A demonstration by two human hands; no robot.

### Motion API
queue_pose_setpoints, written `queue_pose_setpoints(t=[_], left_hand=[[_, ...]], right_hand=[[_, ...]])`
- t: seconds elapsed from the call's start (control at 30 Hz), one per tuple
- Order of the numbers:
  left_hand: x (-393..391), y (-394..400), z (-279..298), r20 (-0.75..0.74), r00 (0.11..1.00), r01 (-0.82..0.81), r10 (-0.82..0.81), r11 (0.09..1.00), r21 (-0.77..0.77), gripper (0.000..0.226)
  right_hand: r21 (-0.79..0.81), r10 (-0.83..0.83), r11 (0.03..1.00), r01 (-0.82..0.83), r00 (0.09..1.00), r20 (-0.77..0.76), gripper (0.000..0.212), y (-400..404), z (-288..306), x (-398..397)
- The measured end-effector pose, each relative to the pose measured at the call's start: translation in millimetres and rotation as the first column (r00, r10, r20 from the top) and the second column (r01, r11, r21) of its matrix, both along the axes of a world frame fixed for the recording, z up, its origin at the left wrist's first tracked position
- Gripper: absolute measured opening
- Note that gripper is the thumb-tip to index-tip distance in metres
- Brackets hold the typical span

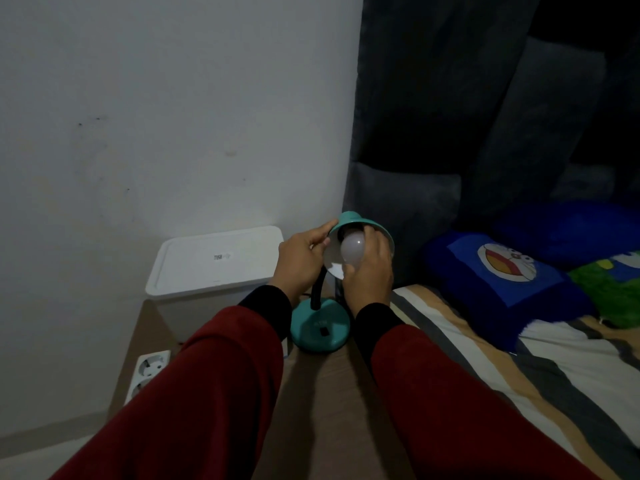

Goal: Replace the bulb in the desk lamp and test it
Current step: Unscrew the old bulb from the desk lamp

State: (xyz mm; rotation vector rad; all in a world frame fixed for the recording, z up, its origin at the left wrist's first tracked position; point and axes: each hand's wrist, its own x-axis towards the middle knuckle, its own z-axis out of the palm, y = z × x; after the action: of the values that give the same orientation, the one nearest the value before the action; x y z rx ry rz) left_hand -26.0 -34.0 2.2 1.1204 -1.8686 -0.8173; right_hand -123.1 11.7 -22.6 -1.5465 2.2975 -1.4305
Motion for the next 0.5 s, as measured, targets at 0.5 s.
queue_pose_setpoints(t=[0.5], left_hand=[[-1.6,-1.1,0.9,-0.011,1.000,-0.003,0.003,1.000,0.007,0.037]], right_hand=[[-0.025,0.076,0.997,-0.074,0.992,0.096,0.058,4.3,1.1,-0.7]])
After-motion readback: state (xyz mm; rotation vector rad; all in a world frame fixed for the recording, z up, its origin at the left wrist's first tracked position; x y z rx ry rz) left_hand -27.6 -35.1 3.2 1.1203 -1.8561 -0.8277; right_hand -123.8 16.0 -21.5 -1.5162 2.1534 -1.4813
